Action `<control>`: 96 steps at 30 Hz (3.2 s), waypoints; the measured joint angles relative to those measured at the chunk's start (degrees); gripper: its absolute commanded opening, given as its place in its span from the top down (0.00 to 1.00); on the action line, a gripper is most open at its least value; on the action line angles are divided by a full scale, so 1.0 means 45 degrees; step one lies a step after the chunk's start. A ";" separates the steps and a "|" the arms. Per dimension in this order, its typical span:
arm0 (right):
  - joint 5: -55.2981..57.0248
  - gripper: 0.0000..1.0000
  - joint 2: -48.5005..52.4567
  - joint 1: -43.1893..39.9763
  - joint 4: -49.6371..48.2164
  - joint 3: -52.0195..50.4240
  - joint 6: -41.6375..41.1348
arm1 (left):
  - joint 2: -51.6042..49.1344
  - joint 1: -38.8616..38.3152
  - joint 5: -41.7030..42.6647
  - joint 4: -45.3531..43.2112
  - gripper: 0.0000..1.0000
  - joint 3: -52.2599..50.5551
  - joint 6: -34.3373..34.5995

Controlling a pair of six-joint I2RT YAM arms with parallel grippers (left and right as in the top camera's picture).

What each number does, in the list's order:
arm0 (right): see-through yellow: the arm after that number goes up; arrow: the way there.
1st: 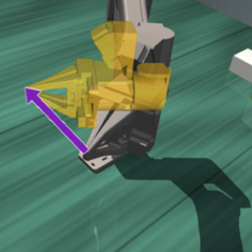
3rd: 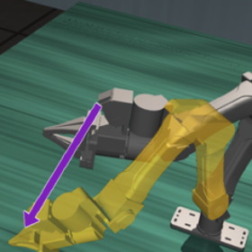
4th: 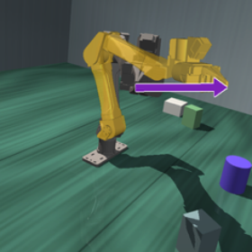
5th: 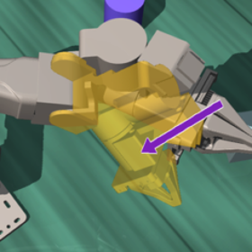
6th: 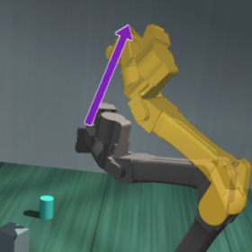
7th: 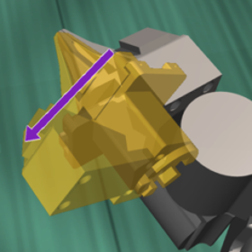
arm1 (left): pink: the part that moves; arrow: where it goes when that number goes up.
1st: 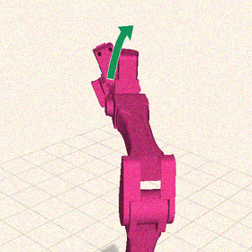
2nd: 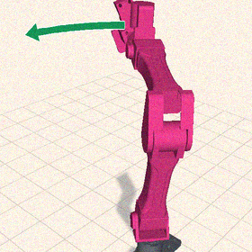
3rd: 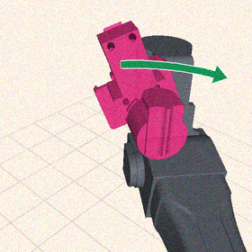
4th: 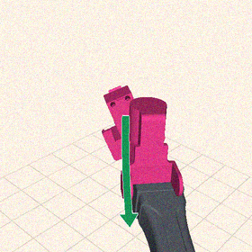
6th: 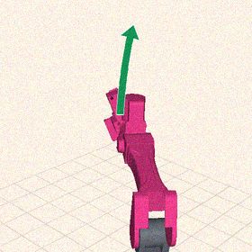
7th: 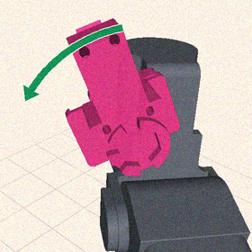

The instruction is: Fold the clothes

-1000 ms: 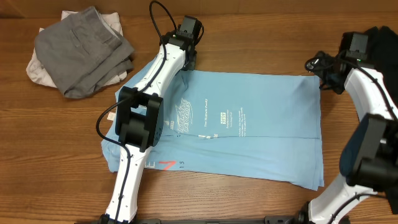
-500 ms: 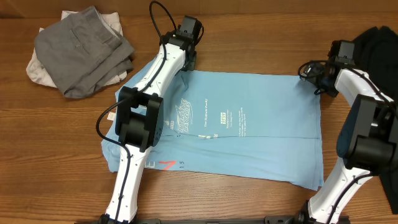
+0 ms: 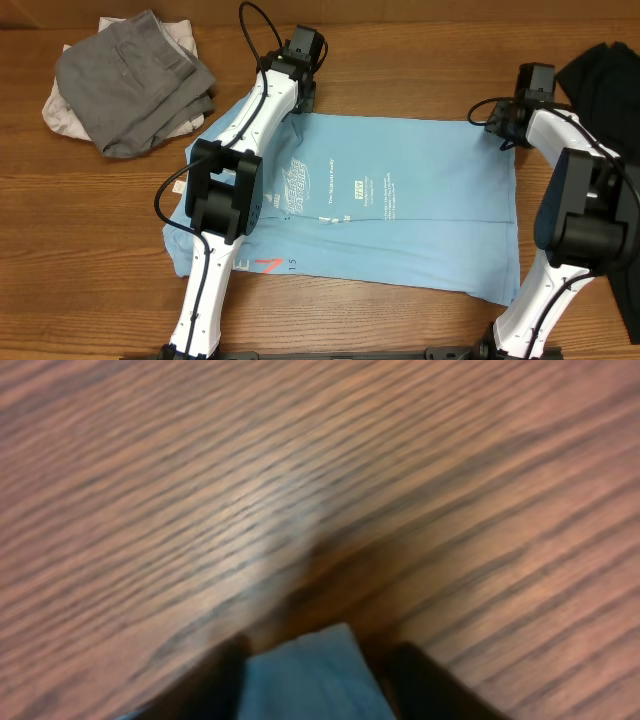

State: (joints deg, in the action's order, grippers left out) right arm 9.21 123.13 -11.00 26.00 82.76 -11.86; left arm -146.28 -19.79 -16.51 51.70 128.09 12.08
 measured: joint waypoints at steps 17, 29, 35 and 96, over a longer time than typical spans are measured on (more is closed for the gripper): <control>0.0262 0.96 0.0034 0.0053 0.0199 0.0087 -0.0544 | -0.0024 0.0000 -0.0015 0.0073 0.95 0.0194 0.0053; 0.0908 0.96 0.0112 -0.0180 0.2691 0.0976 -0.2055 | -0.0049 0.0015 -0.0607 0.3191 0.92 0.3075 0.0641; 0.1020 0.96 0.0257 -0.0296 0.4639 0.2079 -0.3283 | -0.0049 0.0243 -0.0835 0.5076 0.94 0.3269 0.1438; 0.0554 0.51 -0.2885 -0.0296 1.1774 0.0699 -0.8291 | -0.0102 0.1015 0.0962 1.0112 0.35 -0.0777 0.2662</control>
State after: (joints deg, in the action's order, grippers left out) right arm 11.70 110.15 -12.34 78.98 85.91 -49.17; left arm -146.74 -15.22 -12.19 97.21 124.60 24.05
